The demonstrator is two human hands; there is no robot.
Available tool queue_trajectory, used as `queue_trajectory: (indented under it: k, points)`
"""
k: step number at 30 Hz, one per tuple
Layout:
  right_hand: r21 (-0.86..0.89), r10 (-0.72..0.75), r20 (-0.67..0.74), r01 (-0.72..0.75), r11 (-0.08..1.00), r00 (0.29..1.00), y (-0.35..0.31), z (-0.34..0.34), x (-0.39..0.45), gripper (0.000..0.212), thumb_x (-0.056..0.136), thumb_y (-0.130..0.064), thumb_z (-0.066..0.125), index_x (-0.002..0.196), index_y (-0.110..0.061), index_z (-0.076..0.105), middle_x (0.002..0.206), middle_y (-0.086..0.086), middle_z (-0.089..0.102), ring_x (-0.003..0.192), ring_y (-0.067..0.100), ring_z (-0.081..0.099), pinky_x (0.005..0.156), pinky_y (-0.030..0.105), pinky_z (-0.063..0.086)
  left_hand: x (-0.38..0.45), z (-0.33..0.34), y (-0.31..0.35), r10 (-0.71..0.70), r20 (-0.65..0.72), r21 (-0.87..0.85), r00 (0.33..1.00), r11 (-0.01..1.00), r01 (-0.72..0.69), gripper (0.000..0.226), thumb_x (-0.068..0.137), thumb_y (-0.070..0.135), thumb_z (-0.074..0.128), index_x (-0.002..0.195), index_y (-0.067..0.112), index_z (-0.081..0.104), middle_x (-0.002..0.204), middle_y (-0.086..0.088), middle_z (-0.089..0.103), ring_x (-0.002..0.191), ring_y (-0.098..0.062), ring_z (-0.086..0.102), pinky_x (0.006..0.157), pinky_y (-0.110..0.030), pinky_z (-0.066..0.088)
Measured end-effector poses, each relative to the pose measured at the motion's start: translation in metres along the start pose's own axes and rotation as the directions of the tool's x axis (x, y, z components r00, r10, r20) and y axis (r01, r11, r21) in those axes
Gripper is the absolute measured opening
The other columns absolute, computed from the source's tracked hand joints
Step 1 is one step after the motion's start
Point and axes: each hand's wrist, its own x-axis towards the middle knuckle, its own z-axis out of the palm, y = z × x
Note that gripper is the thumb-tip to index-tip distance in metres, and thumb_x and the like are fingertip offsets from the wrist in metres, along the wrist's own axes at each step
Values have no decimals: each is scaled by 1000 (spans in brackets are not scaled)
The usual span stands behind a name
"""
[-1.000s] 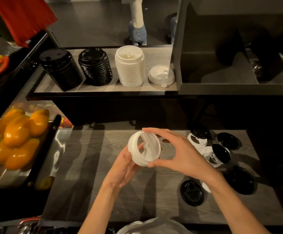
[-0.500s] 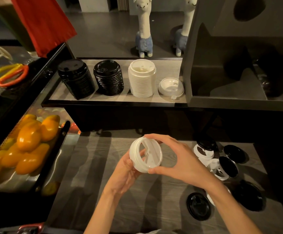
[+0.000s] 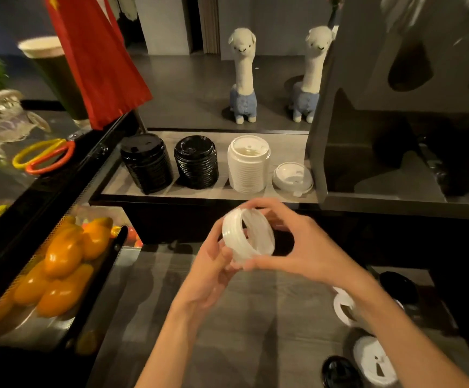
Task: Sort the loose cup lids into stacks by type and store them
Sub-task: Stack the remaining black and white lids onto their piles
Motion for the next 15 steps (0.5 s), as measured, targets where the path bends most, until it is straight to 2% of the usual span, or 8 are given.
queue_trajectory:
  k: [2,4,6,9,11,13,15]
  points:
    - [-23,-26,-24,26,999,999,-17,-20,22,83,72,-44,93,141,-45,46,128,-27,62,122,-9,57,96,9,48,16,4,31,68,-7,12,998,998,-67,109,65,59,86,154,18,39,146,-20,57,133,-40,56,100,-56,54]
    - [-88,-59,-6,58,994,998,-33,-44,48,81,73,-44,92,140,-43,47,126,-27,61,118,-10,57,92,8,50,32,5,59,138,-19,2,990,990,-138,103,70,52,85,155,19,38,145,-16,58,133,-37,57,99,-52,56]
    - [-176,-82,-19,78,981,996,-44,-71,79,81,72,-44,91,140,-39,47,126,-23,60,116,-6,58,94,16,53,44,8,81,178,-75,27,981,984,-177,92,79,46,78,155,18,36,139,-13,64,129,-32,62,104,-52,53]
    - [-374,-35,48,50,926,998,-47,-104,133,85,73,-47,90,143,-35,44,131,-13,60,119,6,58,105,31,51,60,13,91,267,-267,324,926,930,-175,61,89,50,67,142,22,54,126,-2,71,114,-14,70,107,-42,53]
    - [-514,41,157,47,856,987,-40,-118,163,85,76,-43,89,146,-31,42,136,-11,56,123,11,53,110,38,47,68,13,82,316,-345,491,884,863,-118,46,98,45,63,140,27,56,132,8,64,116,-5,64,106,-31,52]
    - [-591,110,247,60,804,963,-31,-127,187,82,77,-38,89,144,-34,43,137,-11,54,125,13,51,111,39,45,74,12,72,333,-354,562,874,823,-86,46,103,34,59,147,26,49,144,12,53,122,1,54,100,-15,47]
    - [-615,158,331,86,784,930,-23,-130,204,80,76,-33,90,141,-38,45,138,-12,53,126,14,51,111,39,45,79,13,65,336,-313,602,888,794,-87,47,105,26,55,151,26,44,144,17,44,129,1,45,100,-13,39]
